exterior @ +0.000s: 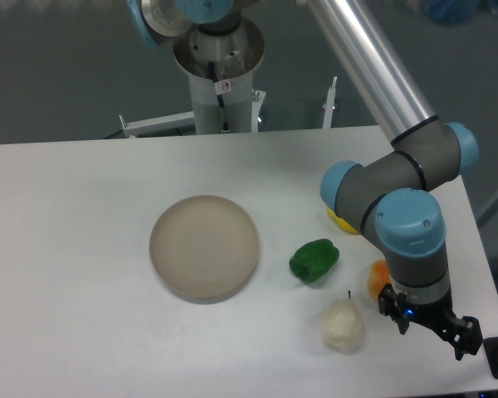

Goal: Pick up the banana from the table
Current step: 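Raise the gripper up and away from the orange fruit, then move the open gripper over the yellow banana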

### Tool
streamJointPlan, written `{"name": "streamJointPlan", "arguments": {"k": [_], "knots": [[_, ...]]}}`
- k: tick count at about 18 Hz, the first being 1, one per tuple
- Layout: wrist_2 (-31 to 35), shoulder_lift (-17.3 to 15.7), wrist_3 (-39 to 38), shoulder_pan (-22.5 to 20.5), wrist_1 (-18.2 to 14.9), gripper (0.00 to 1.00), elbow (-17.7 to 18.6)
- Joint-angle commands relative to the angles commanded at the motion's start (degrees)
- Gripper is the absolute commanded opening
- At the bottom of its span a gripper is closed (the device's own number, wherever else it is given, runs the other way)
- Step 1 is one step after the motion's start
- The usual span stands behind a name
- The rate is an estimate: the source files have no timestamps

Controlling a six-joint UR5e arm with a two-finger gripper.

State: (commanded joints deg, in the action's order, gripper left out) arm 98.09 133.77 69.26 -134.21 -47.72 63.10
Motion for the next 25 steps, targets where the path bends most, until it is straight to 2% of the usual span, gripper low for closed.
{"name": "streamJointPlan", "arguments": {"k": [8,11,16,20,23,25], "knots": [[-0.09,-1.41,0.35,-0.35,0.0,1.0,1.84],[-0.17,-3.51,0.44,-0.96,-0.35,1.0,4.13],[-0.35,-6.94,0.62,-2.98,-6.58,1.0,5.98],[-3.33,-9.84,0.88,-6.23,-14.92,1.0,7.64],[-4.66,-12.47,5.52,-8.78,-18.71,1.0,10.28],[-4.83,-13.97,9.3,-10.71,-19.95,1.0,12.38]]}}
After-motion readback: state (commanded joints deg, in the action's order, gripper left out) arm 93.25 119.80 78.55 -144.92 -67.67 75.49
